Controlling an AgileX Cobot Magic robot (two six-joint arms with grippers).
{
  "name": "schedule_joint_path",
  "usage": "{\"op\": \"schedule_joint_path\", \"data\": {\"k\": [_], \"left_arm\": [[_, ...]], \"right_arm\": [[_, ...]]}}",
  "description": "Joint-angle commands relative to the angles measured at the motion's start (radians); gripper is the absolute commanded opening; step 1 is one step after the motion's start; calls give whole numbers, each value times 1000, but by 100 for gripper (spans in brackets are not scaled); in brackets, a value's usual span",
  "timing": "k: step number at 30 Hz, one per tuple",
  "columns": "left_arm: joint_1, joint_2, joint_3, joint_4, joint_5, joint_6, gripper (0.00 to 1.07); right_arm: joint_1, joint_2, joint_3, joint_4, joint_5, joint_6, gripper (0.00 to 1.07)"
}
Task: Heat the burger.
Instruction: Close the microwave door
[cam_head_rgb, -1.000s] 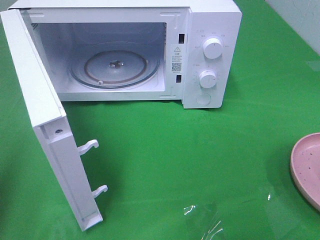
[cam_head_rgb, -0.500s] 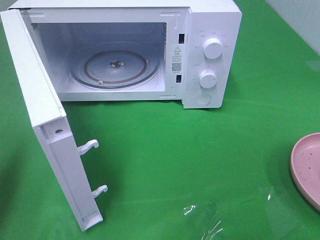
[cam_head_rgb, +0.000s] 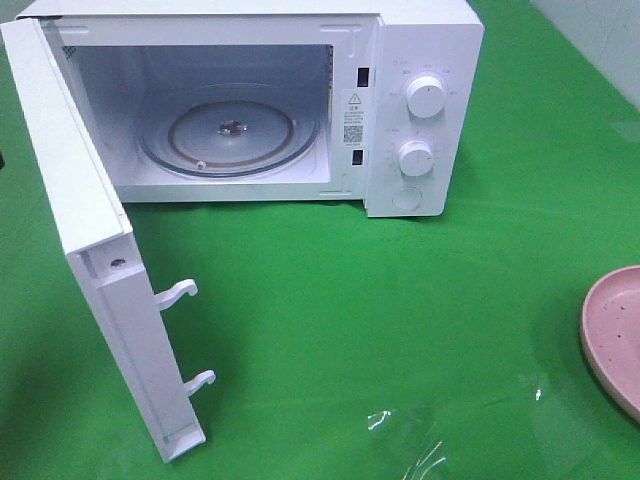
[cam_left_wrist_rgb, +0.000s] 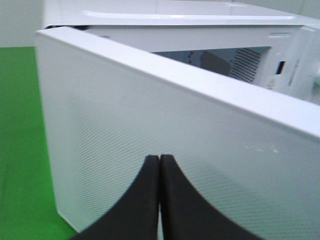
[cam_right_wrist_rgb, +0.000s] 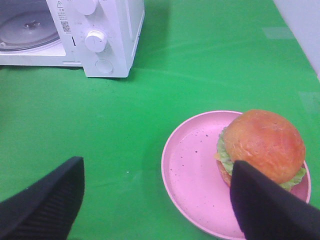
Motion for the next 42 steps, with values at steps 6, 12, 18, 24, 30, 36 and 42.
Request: {"op": "schedule_joint_path", "data": {"k": [6, 12, 18, 24, 30, 36, 42], "left_arm": [[-125, 105, -29, -92, -36, 25, 0], [-194, 174, -43, -200, -44, 87, 0], [-296, 256, -112, -293, -38, 120, 0], [-374, 335, -197, -394, -35, 121, 0], [-445, 435, -310, -434, -31, 126, 0], [-487, 498, -385, -481, -31, 151, 0], [-528, 564, -458, -538, -27, 190, 0]], "right_arm": [[-6, -25, -2, 1, -1, 0, 76], [-6, -25, -2, 1, -1, 0, 76], [-6, -25, -2, 1, -1, 0, 76], [-6, -25, -2, 1, -1, 0, 76], [-6, -25, -2, 1, -1, 0, 76], [-6, -25, -2, 1, -1, 0, 76], [-6, -25, -2, 1, -1, 0, 76]]}}
